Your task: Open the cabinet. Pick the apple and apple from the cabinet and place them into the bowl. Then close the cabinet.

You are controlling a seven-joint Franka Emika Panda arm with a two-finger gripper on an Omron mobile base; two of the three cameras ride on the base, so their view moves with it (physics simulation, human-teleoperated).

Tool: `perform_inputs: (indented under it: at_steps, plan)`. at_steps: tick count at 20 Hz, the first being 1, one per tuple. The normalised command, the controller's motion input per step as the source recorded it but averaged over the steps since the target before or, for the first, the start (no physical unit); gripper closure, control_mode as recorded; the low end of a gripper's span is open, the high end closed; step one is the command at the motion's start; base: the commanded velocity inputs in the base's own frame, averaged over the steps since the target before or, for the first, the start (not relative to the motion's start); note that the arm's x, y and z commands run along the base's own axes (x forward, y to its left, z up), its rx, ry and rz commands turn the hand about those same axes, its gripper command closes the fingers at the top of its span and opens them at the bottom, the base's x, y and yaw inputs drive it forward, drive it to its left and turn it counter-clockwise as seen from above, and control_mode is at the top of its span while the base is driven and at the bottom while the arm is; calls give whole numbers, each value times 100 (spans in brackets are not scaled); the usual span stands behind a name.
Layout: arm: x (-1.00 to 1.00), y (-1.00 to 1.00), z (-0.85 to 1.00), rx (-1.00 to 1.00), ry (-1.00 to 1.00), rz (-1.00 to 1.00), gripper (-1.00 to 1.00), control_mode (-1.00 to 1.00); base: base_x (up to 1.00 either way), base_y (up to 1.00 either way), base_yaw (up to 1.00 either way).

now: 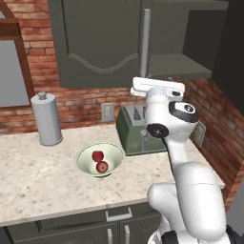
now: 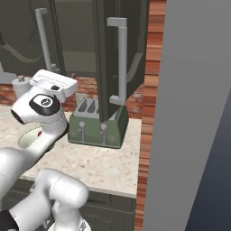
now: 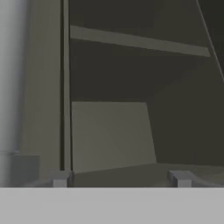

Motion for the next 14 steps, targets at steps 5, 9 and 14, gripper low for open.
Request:
perform_inputs:
  at_steps: [5, 9, 14]
  plan:
    - [100, 16, -30, -4, 1, -11, -100, -100, 0, 0, 0]
    - [98, 19, -20, -4, 3, -14, -100, -100, 0, 0, 0]
    - [40, 20, -14, -2, 13, -9, -100, -100, 0, 0, 0]
